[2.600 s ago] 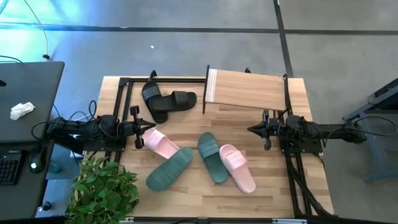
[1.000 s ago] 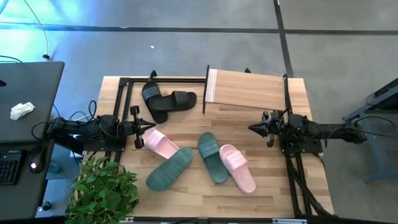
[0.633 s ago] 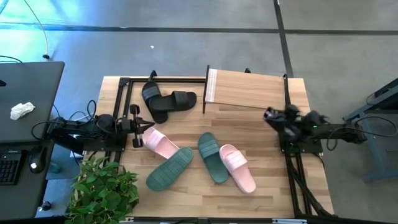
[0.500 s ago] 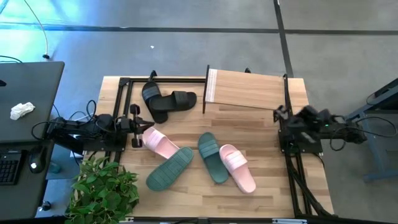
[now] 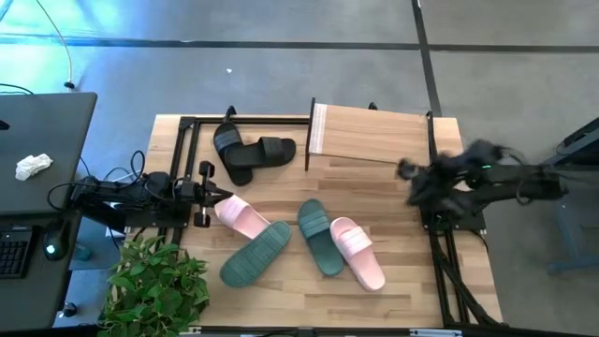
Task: Pick and place slides into the shelf
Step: Put the right pink slides under the shelf
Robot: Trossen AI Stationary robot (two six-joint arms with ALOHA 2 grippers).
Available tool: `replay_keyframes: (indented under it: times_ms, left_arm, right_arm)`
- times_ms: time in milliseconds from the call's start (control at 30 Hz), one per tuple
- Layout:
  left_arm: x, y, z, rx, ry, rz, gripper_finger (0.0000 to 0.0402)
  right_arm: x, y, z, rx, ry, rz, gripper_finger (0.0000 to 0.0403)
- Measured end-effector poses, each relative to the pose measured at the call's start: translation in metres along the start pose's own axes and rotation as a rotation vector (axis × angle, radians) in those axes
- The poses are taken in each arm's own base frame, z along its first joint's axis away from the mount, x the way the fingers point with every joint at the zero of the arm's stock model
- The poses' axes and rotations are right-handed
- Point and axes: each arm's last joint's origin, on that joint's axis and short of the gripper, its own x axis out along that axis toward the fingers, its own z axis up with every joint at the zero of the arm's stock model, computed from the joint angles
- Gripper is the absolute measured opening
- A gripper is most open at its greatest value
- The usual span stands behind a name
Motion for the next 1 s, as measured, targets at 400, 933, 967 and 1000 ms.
replay_keyframes:
  times_ms: [400,933,967,1000]
  left_arm:
    - [0.000,0.000,0.000,0.016,0.002,0.003,0.0001]
    - [0.000,0.000,0.000,0.025,0.003,0.004,0.0001]
    - [0.000,0.000,0.000,0.026,0.003,0.004,0.0001]
    - [0.000,0.000,0.000,0.030,0.003,0.004,0.0001]
  right_arm:
    - [0.115,-0.010,-0.089,0.310,0.810,-0.475,0.0000]
    - [0.160,0.069,-0.178,-0.410,1.216,-1.087,0.0000]
    - [0.160,0.069,-0.186,-0.428,1.231,-1.102,0.0000]
    - [0.161,0.069,-0.193,-0.437,1.242,-1.115,0.0000]
